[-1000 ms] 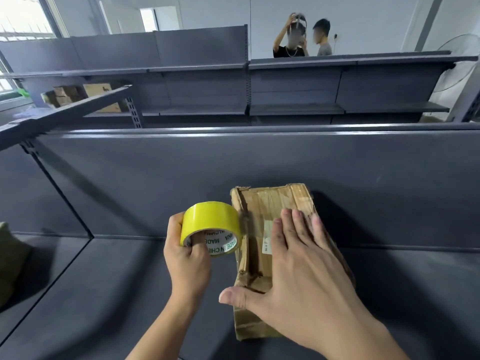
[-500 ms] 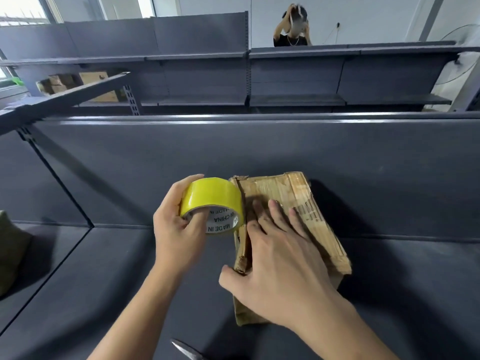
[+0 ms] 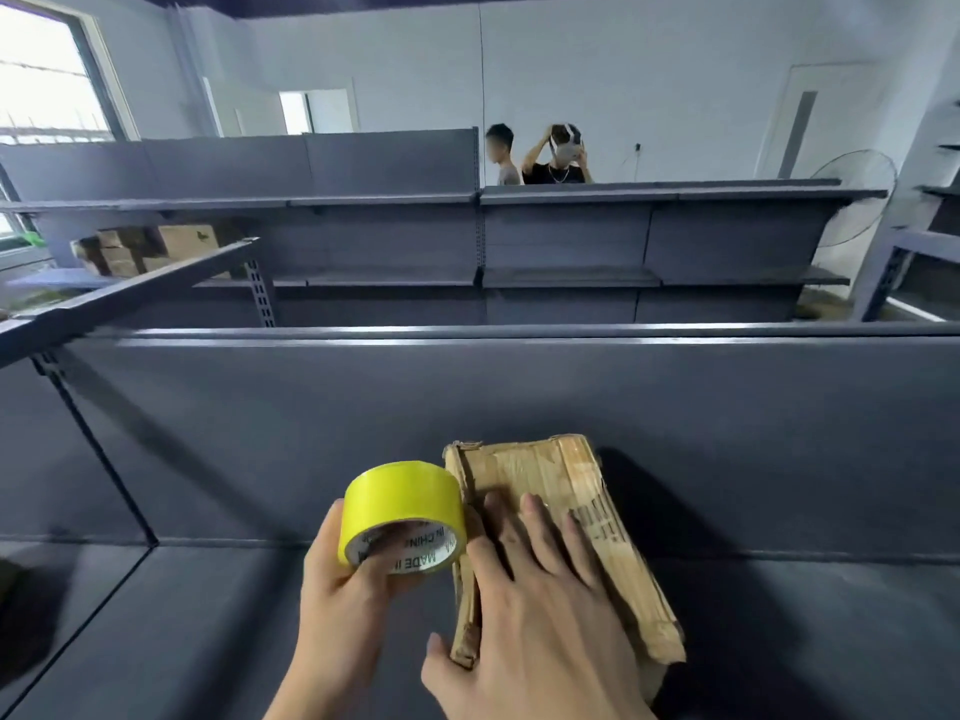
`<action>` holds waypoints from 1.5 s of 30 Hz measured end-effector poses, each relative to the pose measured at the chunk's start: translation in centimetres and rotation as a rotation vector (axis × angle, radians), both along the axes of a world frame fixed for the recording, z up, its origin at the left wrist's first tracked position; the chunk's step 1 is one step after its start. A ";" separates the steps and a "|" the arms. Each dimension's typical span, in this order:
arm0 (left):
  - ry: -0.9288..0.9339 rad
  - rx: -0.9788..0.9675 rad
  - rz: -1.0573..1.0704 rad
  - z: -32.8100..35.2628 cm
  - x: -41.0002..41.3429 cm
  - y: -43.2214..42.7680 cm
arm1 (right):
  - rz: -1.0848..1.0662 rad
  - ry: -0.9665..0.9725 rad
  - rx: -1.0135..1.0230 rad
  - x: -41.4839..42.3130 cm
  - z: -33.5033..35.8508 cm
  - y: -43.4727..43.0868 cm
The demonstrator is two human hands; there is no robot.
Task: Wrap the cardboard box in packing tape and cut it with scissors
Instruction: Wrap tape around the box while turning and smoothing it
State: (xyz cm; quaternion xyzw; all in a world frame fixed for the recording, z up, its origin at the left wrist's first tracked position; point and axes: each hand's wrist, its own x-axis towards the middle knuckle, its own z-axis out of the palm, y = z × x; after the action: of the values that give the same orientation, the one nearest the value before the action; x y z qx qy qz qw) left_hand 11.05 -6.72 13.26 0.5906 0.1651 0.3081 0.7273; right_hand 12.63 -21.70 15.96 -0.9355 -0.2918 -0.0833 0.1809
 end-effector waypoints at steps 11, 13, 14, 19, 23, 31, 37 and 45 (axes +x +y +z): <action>0.099 0.100 -0.028 -4.1 -1.5 2.5 | 0.017 0.025 0.024 -0.5 0.0 -1.4; 0.116 0.083 -0.036 -4.8 -1.0 1.8 | 0.039 0.029 0.040 -0.5 0.3 -2.0; 0.114 0.071 -0.042 -5.1 -0.8 1.2 | 0.044 0.043 0.029 -0.3 0.6 -2.4; 0.185 0.003 -0.133 -4.8 1.1 -3.4 | 0.004 0.093 0.142 1.2 2.0 -6.7; 0.285 -0.091 -0.300 -3.2 2.5 -6.3 | 0.004 0.117 0.298 2.3 1.9 -10.2; 0.451 0.734 -0.263 1.0 3.4 -6.5 | 0.000 0.369 0.695 2.8 -1.6 -13.7; 0.715 1.075 -0.344 0.5 3.8 -7.4 | -0.004 0.464 0.269 3.0 -3.4 -15.0; 0.651 1.260 -0.250 0.2 3.9 -10.2 | 0.011 0.489 -0.138 3.2 -2.9 -14.0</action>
State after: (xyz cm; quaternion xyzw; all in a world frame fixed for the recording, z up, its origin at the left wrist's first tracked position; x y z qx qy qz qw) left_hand 14.97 -16.90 13.41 0.9743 0.0955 0.0677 0.1922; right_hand 15.79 -35.71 13.10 -0.9364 -0.2494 0.1666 0.1821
